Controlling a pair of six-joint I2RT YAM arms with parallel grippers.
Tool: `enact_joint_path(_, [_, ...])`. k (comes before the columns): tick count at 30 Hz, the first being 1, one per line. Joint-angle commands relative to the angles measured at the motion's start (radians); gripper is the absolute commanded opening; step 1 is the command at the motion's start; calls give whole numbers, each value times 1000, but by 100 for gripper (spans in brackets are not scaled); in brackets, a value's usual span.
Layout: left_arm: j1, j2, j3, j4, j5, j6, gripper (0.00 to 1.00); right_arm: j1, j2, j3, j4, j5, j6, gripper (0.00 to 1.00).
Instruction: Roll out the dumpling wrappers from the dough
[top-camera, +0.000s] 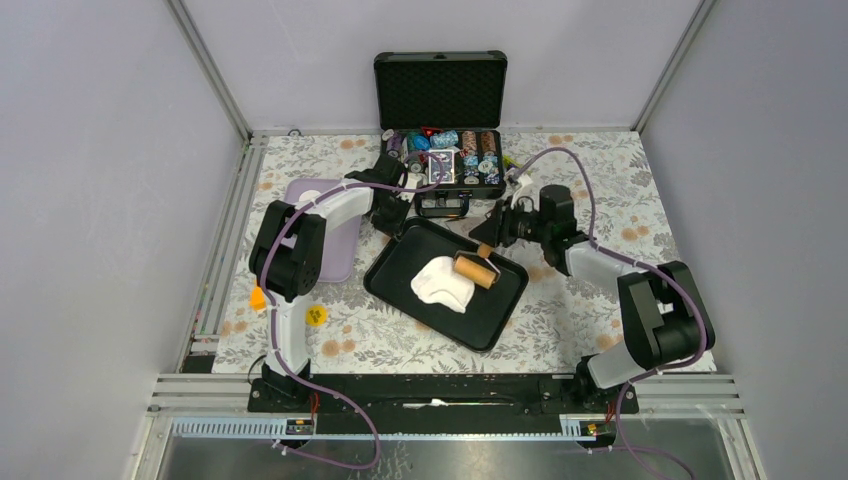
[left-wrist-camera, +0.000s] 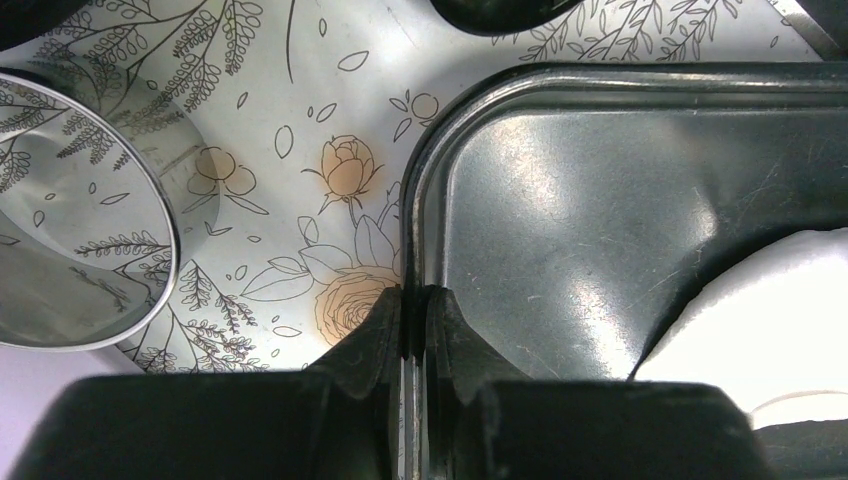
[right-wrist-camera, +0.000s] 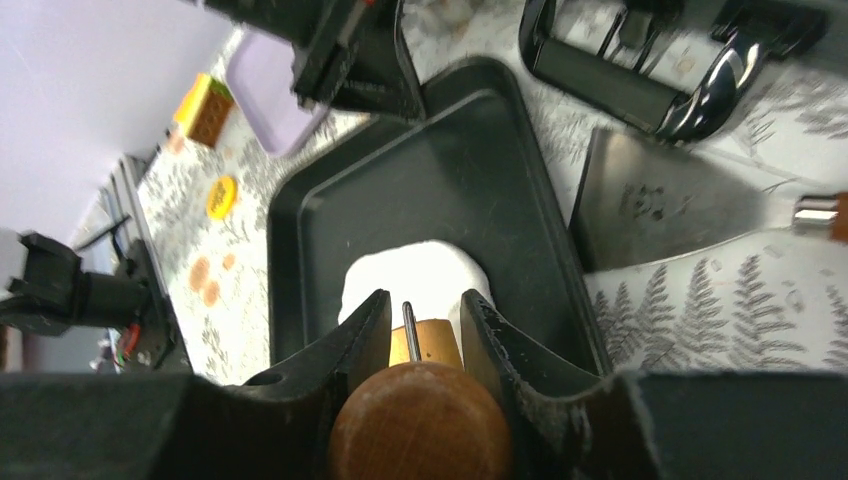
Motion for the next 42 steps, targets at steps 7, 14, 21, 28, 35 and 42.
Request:
enact_joint_path(7, [2, 23, -15, -37, -90, 36, 0, 212, 76, -80, 29, 79, -163, 0])
enact_joint_path(14, [2, 23, -13, -37, -93, 34, 0, 295, 98, -161, 12, 45, -225, 0])
enact_joint_path(21, [2, 25, -11, -39, -91, 34, 0, 310, 82, -204, 85, -83, -150, 0])
enact_joint_path(28, [2, 39, 5, -53, -78, 41, 0, 193, -7, -27, 192, -108, 83, 0])
enact_joint_path(35, [3, 38, 6, -56, -54, 53, 0, 172, 57, 64, 320, 1, 115, 0])
enact_joint_path(42, [3, 53, 25, -74, -34, 62, 0, 184, 265, 72, 374, 51, 34, 0])
